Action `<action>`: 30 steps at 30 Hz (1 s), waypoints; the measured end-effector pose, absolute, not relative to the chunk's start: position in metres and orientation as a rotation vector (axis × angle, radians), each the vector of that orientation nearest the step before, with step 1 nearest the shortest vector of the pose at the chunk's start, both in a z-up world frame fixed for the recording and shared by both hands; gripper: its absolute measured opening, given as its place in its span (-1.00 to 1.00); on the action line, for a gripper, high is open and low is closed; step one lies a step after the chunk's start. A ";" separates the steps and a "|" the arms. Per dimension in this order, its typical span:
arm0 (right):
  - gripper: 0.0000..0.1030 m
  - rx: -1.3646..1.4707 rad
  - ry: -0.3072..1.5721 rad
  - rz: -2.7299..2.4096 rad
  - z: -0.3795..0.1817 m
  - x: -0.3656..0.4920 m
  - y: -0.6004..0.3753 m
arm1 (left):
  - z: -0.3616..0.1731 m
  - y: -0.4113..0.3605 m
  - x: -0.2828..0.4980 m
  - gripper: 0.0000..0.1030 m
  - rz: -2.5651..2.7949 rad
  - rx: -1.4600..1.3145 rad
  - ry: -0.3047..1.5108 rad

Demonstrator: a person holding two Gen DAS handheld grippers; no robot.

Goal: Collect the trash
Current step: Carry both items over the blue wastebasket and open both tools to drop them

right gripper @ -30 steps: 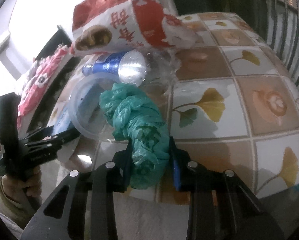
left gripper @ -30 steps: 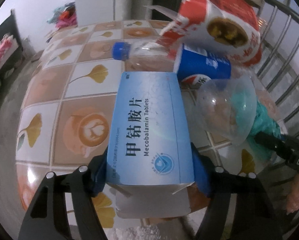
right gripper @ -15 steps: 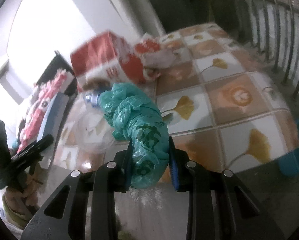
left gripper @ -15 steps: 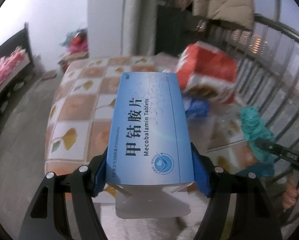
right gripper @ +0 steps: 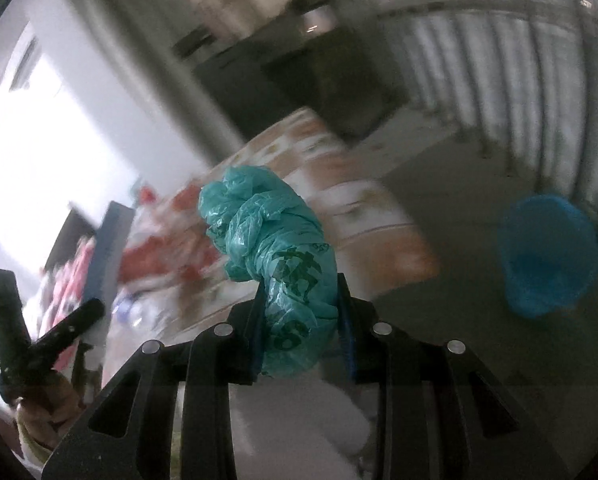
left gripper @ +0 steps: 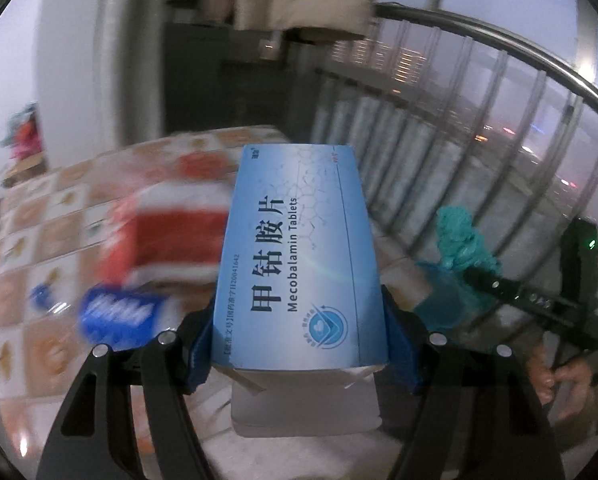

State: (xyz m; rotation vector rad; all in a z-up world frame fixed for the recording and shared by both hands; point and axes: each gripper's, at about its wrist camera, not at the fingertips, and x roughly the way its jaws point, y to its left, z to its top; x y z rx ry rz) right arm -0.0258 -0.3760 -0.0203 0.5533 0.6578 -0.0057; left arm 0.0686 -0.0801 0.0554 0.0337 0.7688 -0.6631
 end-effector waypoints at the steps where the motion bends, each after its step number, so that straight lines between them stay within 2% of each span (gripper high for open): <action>1: -0.46 0.580 0.651 -0.037 -0.024 -0.032 -0.390 | 0.056 -0.093 0.070 0.34 -0.687 0.037 0.768; 9: -0.45 0.675 0.646 -0.189 -0.045 -0.054 -0.442 | 0.044 -0.166 0.075 0.34 -0.808 0.056 0.817; 21: -0.45 0.765 0.625 -0.272 -0.059 -0.066 -0.486 | 0.047 -0.215 0.086 0.34 -0.872 0.068 0.913; 28: -0.44 0.905 0.595 -0.404 -0.081 -0.076 -0.546 | 0.051 -0.323 0.111 0.34 -1.024 0.063 1.200; 30: -0.44 0.945 0.580 -0.432 -0.089 -0.076 -0.564 | 0.048 -0.366 0.114 0.34 -1.055 0.117 1.217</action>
